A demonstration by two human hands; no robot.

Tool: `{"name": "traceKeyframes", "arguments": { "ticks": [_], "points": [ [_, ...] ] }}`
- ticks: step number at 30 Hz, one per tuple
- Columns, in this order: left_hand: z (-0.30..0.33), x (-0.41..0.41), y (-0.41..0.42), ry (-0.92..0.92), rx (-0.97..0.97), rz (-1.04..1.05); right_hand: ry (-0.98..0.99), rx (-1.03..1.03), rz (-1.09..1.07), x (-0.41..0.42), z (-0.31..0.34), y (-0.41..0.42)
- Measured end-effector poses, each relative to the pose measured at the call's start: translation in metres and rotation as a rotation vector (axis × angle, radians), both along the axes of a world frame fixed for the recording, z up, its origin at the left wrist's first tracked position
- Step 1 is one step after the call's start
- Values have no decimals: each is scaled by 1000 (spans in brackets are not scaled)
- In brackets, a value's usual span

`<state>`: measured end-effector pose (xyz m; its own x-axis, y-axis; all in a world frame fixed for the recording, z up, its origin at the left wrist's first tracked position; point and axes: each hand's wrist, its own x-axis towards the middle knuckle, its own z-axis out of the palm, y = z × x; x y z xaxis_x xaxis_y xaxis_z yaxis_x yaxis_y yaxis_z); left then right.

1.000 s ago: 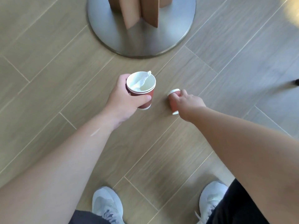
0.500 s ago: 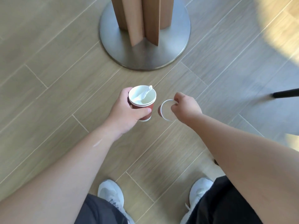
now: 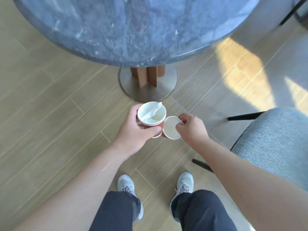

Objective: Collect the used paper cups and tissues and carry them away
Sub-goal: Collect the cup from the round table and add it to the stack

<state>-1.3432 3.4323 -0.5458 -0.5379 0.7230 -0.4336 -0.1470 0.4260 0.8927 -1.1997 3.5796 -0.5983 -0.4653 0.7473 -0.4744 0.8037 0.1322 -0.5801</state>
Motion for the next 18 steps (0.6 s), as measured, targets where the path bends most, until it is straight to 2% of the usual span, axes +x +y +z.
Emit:
{"name": "traceKeyframes", "arguments": {
  "ticks": [4,8,11,18],
  "points": [
    [111,3,5,21,126,-48,19,24,-6,2,98,-3],
    [194,9,7,80,184,-145,81,30,-22,3,185,-8],
    [236,10,10,109,220,-150,142,28,-6,4,241,-6],
    [296,17,17,24,342,-125,314,-118,-129,13,331,-7]
  ]
}}
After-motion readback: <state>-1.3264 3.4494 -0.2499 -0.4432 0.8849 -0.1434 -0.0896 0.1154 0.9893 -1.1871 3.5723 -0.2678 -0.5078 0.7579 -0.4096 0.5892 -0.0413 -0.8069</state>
